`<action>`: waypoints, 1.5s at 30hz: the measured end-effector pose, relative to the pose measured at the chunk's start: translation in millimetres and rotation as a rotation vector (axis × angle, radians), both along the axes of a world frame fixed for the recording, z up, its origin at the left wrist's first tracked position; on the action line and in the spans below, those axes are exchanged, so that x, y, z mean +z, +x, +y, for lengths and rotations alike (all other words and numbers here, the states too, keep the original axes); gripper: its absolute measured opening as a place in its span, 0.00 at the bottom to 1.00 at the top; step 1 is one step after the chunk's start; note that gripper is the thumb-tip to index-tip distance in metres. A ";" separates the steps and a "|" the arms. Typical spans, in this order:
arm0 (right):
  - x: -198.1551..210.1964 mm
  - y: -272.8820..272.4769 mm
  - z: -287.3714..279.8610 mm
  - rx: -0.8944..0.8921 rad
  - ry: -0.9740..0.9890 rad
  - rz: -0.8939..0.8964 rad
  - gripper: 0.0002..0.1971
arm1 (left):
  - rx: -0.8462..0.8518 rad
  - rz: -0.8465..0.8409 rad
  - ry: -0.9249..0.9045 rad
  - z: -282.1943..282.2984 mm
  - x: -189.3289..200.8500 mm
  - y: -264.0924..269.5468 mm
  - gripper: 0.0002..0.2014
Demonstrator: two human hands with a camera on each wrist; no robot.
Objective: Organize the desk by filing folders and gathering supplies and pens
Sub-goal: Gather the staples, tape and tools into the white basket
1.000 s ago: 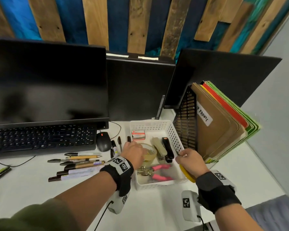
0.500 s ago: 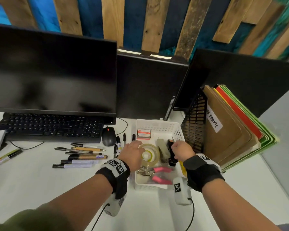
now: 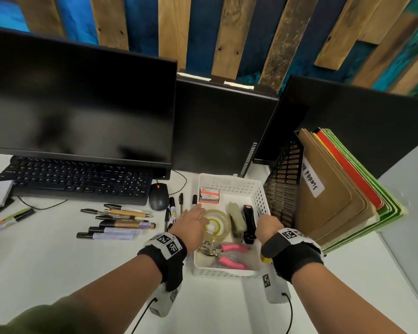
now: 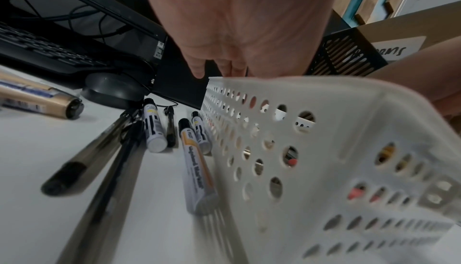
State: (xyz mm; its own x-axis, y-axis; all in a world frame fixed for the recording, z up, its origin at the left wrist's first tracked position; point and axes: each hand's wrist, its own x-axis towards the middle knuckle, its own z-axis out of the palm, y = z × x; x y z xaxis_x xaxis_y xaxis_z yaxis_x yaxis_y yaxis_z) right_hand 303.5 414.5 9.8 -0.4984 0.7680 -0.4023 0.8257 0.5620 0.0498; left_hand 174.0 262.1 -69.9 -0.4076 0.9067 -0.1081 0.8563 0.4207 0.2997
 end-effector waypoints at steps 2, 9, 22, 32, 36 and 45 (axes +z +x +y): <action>-1.0 -0.4 -3.2 0.023 0.006 -0.038 0.16 | -0.002 0.002 0.003 0.2 -1.3 -0.2 0.22; -6.5 3.0 -5.1 0.040 0.017 -0.041 0.15 | 0.006 0.024 0.050 -1.1 1.9 0.7 0.21; -3.0 -21.0 -36.8 0.142 -0.025 0.296 0.13 | 0.170 -0.068 0.246 -27.4 10.0 -2.3 0.17; 1.2 -65.5 -99.2 0.333 -0.146 0.594 0.09 | 0.409 0.089 0.278 -87.0 24.7 -23.7 0.12; 2.1 -88.6 -127.5 0.419 -0.201 0.592 0.09 | 0.560 0.057 0.263 -119.9 28.8 -44.6 0.11; -3.0 -139.9 -191.5 0.567 -0.276 0.532 0.09 | 0.767 0.055 0.152 -211.0 36.1 -85.2 0.12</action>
State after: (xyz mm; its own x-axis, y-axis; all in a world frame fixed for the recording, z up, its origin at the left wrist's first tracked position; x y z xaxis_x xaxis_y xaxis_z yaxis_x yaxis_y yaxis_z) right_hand 163.6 223.1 6.8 -0.9579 0.2502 -0.1407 0.2871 0.8353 -0.4689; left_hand 88.8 51.1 -33.8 -0.9274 0.3726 0.0328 0.3579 0.8586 0.3670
